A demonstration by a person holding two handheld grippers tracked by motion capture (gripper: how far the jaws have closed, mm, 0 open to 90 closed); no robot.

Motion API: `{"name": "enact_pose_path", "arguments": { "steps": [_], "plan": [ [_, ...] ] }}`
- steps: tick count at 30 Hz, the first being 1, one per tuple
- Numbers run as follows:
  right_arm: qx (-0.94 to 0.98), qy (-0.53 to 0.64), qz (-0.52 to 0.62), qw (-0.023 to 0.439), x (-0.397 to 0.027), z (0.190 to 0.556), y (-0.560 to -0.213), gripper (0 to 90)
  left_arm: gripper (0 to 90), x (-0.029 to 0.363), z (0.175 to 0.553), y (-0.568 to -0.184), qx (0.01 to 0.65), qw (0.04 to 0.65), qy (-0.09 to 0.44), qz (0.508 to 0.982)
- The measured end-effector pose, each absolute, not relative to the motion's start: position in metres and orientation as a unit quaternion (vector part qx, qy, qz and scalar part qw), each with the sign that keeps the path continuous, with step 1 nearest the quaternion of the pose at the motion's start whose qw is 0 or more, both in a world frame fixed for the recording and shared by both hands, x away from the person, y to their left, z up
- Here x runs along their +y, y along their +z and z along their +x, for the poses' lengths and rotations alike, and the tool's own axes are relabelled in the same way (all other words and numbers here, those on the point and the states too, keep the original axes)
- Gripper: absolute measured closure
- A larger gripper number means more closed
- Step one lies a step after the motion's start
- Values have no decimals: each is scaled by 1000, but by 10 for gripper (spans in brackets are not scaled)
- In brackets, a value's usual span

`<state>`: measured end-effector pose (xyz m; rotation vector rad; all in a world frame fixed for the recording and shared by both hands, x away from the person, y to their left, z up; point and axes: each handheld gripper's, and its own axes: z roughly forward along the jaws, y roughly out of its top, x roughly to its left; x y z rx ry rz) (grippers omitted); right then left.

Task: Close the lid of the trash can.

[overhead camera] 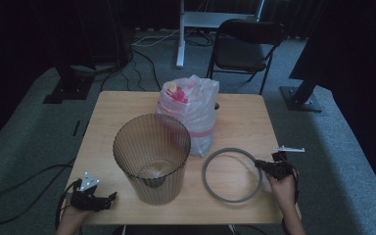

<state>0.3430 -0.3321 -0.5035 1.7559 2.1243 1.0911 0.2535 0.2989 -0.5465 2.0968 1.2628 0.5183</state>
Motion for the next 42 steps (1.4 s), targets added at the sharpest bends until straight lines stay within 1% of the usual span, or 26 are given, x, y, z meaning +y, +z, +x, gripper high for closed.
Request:
{"name": "enact_pose_path", "arguments": {
  "steps": [11,35,42],
  "plan": [
    [703,394,587,81,-337,338,-489,836,18,299,253,-546,479,314,197,796],
    [687,450,557,123,-340,342,-417,837,18,298,254,-547,479,313,198,796],
    [679,467,547,144,-339,344,-394,837,18,299,254,-547,479,314,197,796]
  ]
}}
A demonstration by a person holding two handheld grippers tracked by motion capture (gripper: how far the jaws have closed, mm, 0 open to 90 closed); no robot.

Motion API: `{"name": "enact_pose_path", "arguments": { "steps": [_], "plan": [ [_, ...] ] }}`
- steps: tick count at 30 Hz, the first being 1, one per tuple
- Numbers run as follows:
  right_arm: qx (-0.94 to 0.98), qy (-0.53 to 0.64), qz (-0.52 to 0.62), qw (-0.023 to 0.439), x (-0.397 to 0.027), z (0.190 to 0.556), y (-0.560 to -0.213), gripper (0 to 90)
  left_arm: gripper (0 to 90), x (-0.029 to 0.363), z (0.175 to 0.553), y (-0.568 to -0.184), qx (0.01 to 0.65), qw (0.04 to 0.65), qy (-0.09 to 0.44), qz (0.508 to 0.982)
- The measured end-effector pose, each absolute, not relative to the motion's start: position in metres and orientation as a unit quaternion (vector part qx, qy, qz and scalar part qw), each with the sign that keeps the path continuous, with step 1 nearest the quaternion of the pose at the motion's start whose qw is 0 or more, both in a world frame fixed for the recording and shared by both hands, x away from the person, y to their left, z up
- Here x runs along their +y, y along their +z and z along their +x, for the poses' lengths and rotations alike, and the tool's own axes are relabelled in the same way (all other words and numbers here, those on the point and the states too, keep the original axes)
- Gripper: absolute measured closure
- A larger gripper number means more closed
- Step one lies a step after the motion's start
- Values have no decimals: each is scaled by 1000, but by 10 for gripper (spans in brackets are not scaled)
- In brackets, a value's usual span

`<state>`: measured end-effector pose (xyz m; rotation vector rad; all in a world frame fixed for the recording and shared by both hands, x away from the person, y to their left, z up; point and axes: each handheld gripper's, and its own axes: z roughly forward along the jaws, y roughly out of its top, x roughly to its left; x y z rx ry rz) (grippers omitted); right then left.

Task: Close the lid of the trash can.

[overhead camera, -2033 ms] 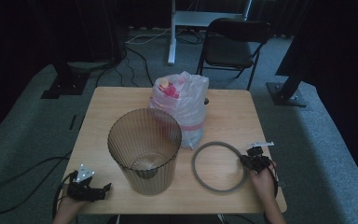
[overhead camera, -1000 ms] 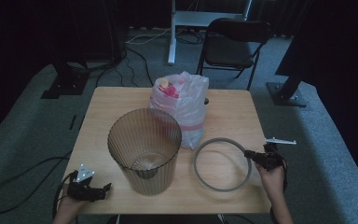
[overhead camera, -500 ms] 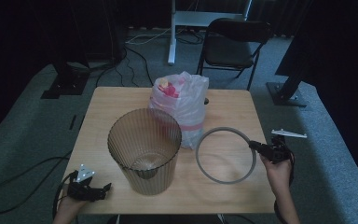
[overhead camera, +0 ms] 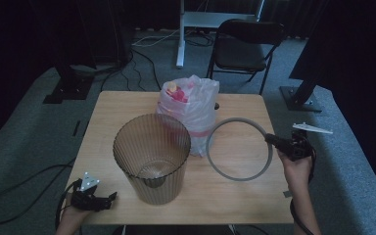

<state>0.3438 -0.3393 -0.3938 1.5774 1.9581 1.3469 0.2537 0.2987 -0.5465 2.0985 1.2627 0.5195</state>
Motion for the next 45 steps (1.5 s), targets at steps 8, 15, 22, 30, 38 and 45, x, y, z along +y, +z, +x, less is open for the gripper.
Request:
{"name": "enact_pose_path", "arguments": {
  "steps": [8,15,22,30,38,45],
  "plan": [
    [666,494,533,165,-341,347,-362,837,18,299,254,-546,479,314,197,796],
    [654,526,514,177,-341,348,-325,837,18,299,254,-547,479,314,197,796],
    [655,545,490,183,-322,354,-300,837,18,299,254,-546,479,314,197,796],
    [660,564,466,172,-301,362,-280,837,18,299,254,-547,478,314,197,796],
    [676,575,436,150,-265,375,-269,837,18,299,254,-547,478,313,198,796],
    [709,561,404,139,-217,388,-262,837,18,299,253,-547,477,314,197,797]
  ]
}}
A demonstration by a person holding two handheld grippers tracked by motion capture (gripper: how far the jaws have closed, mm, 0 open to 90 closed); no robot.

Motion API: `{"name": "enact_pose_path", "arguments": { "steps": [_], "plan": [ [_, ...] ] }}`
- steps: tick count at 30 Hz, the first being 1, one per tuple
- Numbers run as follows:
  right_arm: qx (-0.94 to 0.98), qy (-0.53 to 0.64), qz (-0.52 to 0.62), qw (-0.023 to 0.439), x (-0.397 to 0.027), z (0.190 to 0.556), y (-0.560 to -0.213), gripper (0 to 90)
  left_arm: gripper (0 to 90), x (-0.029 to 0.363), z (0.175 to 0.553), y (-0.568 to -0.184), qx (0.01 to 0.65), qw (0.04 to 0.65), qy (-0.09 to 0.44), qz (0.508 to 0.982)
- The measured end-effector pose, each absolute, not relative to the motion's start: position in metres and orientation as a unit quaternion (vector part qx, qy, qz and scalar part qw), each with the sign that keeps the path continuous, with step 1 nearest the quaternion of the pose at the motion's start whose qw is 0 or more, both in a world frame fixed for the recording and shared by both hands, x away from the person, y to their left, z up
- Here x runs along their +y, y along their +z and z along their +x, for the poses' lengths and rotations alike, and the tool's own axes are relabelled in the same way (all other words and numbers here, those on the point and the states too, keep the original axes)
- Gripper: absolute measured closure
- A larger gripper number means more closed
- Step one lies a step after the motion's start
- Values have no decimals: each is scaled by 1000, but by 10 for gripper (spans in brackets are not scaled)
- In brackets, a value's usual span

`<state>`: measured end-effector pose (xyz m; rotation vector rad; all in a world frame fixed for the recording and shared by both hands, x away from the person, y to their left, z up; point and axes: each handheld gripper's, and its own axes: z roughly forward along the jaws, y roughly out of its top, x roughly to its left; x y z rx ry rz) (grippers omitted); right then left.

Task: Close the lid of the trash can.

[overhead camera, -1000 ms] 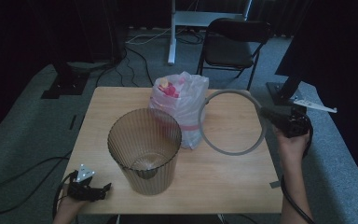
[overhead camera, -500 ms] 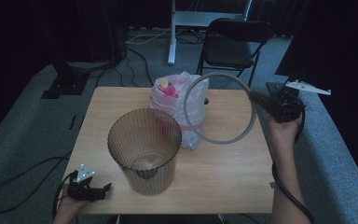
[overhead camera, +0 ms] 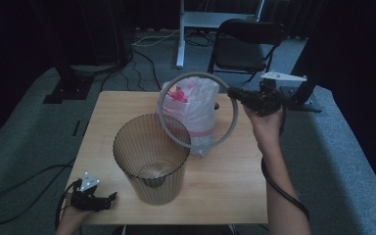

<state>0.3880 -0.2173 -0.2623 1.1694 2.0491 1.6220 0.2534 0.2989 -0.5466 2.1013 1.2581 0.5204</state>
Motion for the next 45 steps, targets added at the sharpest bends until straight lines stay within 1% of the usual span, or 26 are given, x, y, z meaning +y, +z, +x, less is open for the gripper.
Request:
{"name": "enact_pose_path", "arguments": {
  "steps": [4,15,19,28,29,31,34,36,39,45],
  "plan": [
    [721,558,389,129,-195,391,-261,837,18,299,253,-547,477,314,197,797],
    [737,564,366,75,-156,403,-268,837,18,299,253,-547,477,314,198,797],
    [744,559,360,64,-142,405,-270,837,18,299,253,-547,477,314,197,797],
    [760,544,353,29,-118,410,-287,837,18,299,253,-547,477,316,197,796],
    [762,542,353,24,-116,410,-289,837,18,299,253,-547,477,316,196,796],
    [759,549,350,-4,-114,412,-293,837,18,300,253,-547,477,316,197,796],
    [766,539,349,0,-110,411,-296,837,18,300,253,-547,477,316,197,796],
    [771,536,344,-12,-108,410,-299,837,18,300,253,-547,477,317,197,796],
    [776,532,338,-18,-104,407,-299,836,18,299,253,-547,477,315,198,796],
    [788,515,337,-17,-98,405,-301,836,18,299,253,-547,477,315,198,797]
  ]
}}
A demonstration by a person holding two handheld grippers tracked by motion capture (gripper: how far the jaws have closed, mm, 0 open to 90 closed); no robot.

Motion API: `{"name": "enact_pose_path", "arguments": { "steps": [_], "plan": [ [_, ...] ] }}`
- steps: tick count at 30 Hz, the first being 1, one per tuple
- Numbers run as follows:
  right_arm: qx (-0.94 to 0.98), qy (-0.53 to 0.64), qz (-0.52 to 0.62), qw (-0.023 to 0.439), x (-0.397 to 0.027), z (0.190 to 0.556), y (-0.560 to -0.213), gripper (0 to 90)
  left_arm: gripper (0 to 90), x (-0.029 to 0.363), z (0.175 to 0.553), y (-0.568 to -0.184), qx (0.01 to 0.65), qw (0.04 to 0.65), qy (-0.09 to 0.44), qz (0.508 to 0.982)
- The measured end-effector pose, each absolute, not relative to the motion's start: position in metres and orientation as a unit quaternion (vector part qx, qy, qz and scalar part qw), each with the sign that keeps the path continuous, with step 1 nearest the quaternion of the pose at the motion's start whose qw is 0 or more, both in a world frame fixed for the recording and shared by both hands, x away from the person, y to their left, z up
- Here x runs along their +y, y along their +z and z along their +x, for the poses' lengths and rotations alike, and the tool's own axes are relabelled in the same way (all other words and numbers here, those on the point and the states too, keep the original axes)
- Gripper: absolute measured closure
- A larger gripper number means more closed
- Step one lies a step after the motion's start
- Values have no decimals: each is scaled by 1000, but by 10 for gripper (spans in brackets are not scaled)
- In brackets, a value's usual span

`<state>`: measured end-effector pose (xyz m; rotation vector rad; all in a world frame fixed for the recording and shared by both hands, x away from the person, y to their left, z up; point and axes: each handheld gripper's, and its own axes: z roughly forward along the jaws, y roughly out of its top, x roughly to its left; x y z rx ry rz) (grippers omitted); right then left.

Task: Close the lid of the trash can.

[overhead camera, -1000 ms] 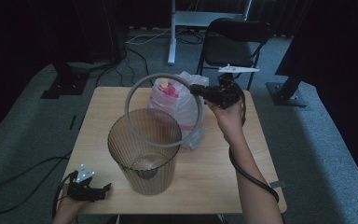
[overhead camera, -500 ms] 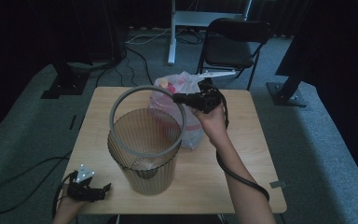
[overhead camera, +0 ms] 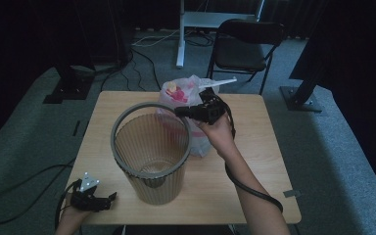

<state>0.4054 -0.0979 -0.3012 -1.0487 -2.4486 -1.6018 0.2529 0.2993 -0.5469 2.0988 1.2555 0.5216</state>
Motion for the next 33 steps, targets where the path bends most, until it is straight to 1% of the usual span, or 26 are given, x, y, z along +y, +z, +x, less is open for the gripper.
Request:
{"name": "enact_pose_path", "arguments": {
  "steps": [4,13,22,23,25,29,32,33],
  "plan": [
    [-793,-507,-337,11,-93,405,-303,836,18,299,253,-547,477,315,197,797],
    [-802,-489,-341,27,-91,408,-306,834,18,299,253,-547,477,315,198,796],
    [-803,-488,-343,15,-89,405,-305,832,18,300,253,-547,477,315,197,796],
    [-803,-489,-341,10,-90,405,-305,829,18,300,253,-547,477,315,198,796],
    [-797,-496,-343,15,-92,405,-302,824,18,300,253,-547,477,315,198,796],
    [-797,-499,-341,14,-91,405,-298,744,18,299,253,-547,477,315,198,796],
    [-798,-498,-340,14,-90,406,-298,739,18,299,253,-547,477,315,198,796],
    [-798,-498,-340,15,-90,406,-297,757,18,299,253,-547,477,315,198,796]
  ]
}}
